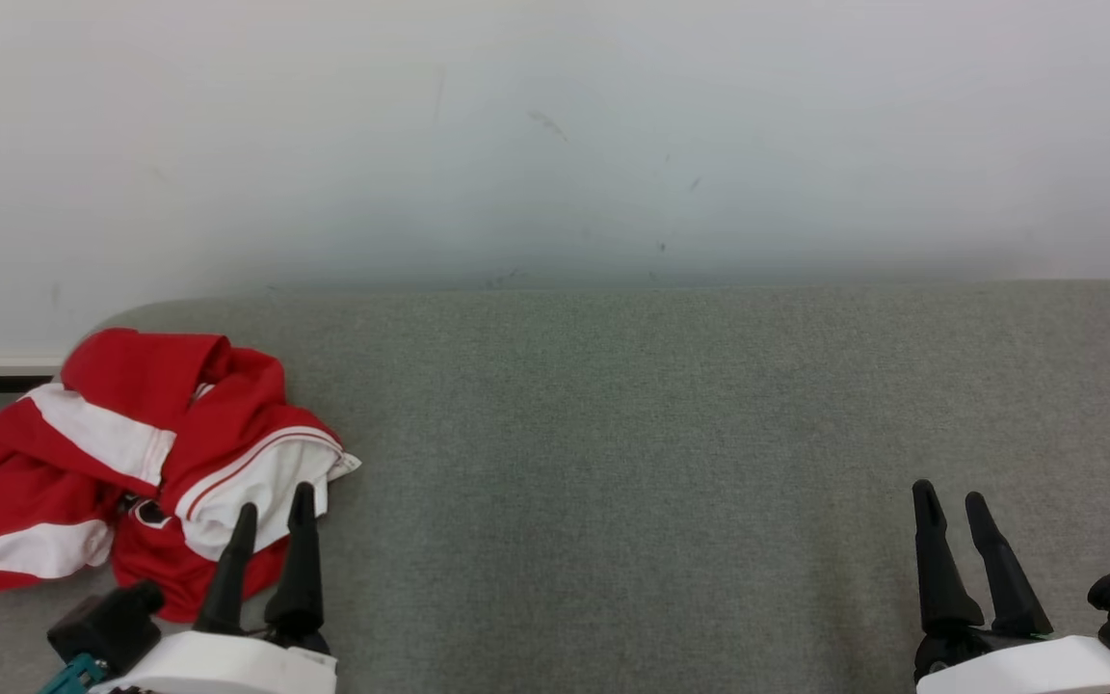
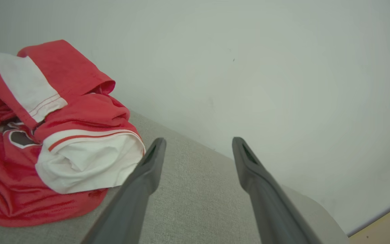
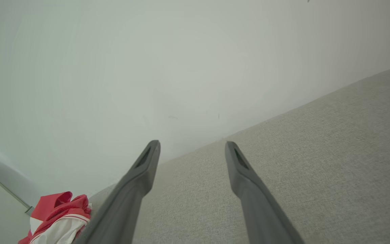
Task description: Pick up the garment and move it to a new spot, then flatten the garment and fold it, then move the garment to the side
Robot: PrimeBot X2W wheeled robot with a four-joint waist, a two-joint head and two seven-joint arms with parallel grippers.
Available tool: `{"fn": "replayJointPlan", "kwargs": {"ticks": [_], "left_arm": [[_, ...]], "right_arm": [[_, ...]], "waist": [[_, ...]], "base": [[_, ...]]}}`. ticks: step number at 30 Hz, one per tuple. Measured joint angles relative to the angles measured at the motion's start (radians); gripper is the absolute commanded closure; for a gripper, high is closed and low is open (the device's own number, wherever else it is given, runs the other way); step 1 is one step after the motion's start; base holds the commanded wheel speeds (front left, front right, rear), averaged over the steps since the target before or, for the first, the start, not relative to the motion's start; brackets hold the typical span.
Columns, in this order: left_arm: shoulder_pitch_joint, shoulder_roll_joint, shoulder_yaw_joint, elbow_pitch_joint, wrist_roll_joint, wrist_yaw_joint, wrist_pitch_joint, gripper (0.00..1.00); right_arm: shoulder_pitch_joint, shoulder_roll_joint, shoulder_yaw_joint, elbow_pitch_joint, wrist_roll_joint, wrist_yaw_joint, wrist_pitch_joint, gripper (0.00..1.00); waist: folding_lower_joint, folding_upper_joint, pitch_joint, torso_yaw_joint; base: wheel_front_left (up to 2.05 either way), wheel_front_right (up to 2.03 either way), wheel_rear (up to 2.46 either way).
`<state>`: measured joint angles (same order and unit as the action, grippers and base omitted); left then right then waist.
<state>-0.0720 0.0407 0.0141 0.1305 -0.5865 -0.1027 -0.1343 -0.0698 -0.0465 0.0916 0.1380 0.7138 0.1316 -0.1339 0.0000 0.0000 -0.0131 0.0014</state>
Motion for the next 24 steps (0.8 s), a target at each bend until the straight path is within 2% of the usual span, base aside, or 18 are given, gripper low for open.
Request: {"fn": "replayJointPlan", "kwargs": {"ticks": [11,24], "left_arm": [[0.0,0.005,-0.029,0.024,0.157,0.016,-0.027,0.0],[0.0,0.01,-0.052,0.051,0.278,0.025,-0.061,0.0]], "right_arm": [[0.0,0.001,-0.01,0.029,-0.167,0.0,-0.026,0.0],[0.0,0.001,-0.002,0.058,-0.27,0.0,-0.059,0.0]], "waist": [[0.0,0.0,-0.005,-0.002],[0.0,0.0,-0.01,-0.006]], "base": [[0.0,0.0,0.0],[0.0,0.0,0.0]]}}
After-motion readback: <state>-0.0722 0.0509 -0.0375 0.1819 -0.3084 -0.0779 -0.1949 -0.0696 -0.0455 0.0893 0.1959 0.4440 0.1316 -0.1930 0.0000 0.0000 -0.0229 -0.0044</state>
